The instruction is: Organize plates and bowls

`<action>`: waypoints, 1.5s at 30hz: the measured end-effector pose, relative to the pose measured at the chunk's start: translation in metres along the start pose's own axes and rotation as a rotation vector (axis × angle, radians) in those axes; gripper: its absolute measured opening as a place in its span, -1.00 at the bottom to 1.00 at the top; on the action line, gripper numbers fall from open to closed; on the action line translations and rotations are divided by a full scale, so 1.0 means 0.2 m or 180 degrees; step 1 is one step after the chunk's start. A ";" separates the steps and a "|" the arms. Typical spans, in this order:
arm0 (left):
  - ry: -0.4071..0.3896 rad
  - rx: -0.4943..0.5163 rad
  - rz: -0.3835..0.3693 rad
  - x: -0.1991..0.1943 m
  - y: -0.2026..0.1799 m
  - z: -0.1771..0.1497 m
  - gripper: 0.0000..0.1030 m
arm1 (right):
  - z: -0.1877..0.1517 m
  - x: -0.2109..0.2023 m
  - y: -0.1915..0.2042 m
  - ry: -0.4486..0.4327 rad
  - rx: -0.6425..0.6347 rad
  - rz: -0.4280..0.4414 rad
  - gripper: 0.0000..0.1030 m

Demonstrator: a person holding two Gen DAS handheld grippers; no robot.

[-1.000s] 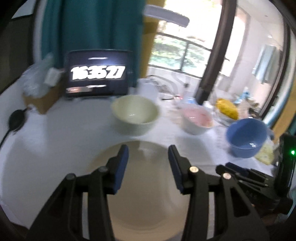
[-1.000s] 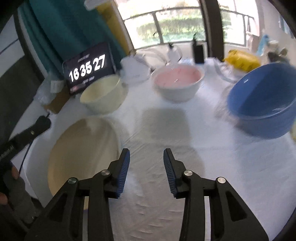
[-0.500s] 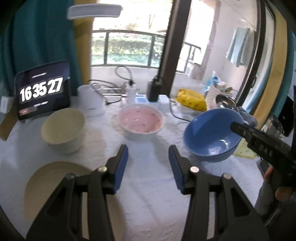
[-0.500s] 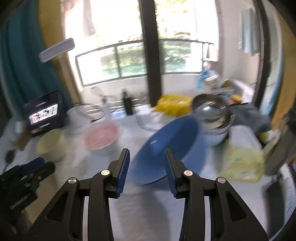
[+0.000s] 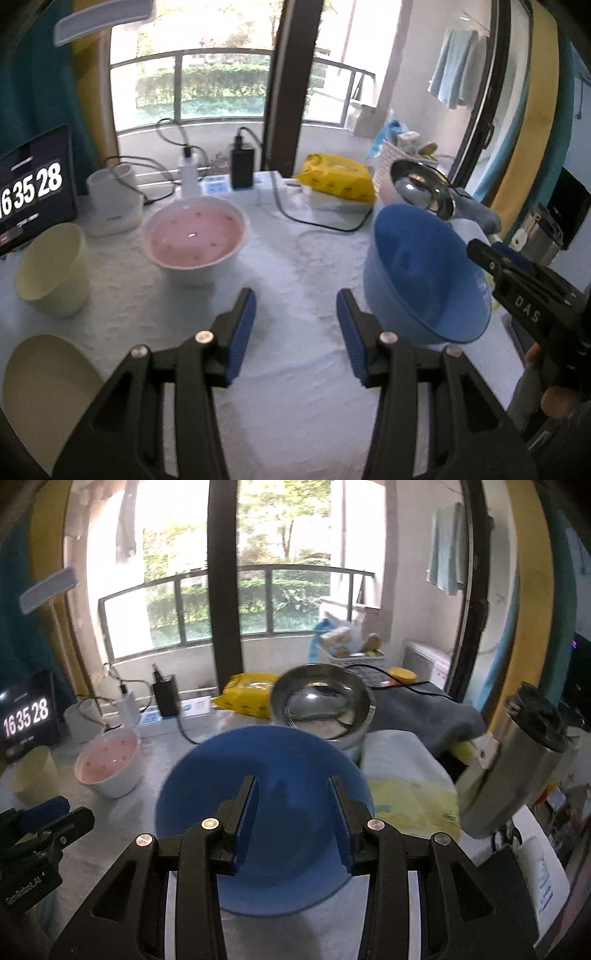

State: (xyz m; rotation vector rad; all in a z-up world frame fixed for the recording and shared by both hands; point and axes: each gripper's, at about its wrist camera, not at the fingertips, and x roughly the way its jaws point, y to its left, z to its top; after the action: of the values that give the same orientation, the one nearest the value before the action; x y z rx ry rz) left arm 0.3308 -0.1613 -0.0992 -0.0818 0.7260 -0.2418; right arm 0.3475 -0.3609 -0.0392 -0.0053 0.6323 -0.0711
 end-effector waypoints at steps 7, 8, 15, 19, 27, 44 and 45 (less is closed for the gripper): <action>-0.0029 0.0162 -0.0128 0.07 -0.18 0.01 -0.08 | -0.04 0.02 -0.19 0.0004 0.0218 -0.0089 -0.21; -0.0009 0.0190 -0.0097 0.09 -0.20 0.01 -0.08 | -0.05 0.04 -0.21 0.0055 0.0261 -0.0035 -0.21; 0.0112 0.0249 -0.0014 0.21 -0.25 0.00 -0.09 | -0.10 0.11 -0.27 0.0246 0.0504 0.0267 -0.21; 0.0147 0.0334 0.0053 0.26 -0.28 -0.03 -0.09 | -0.13 0.16 -0.24 0.0384 0.0503 0.0401 -0.21; 0.0171 0.0441 0.0063 0.25 -0.27 -0.05 -0.46 | -0.17 0.17 -0.15 0.0478 0.0423 0.0376 -0.65; 0.0089 0.0167 0.0188 -0.16 0.08 -0.18 -0.48 | -0.23 -0.05 0.15 0.0628 0.0335 0.0799 -0.66; 0.0089 0.0144 0.0196 -0.18 0.10 -0.19 -0.48 | -0.24 -0.06 0.17 0.0641 0.0337 0.0821 -0.66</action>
State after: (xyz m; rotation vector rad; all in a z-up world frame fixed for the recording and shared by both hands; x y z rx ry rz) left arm 0.2832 -0.1324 -0.1079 -0.0130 0.7494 -0.2006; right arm 0.3118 -0.3257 -0.0707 0.1875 0.8248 0.1460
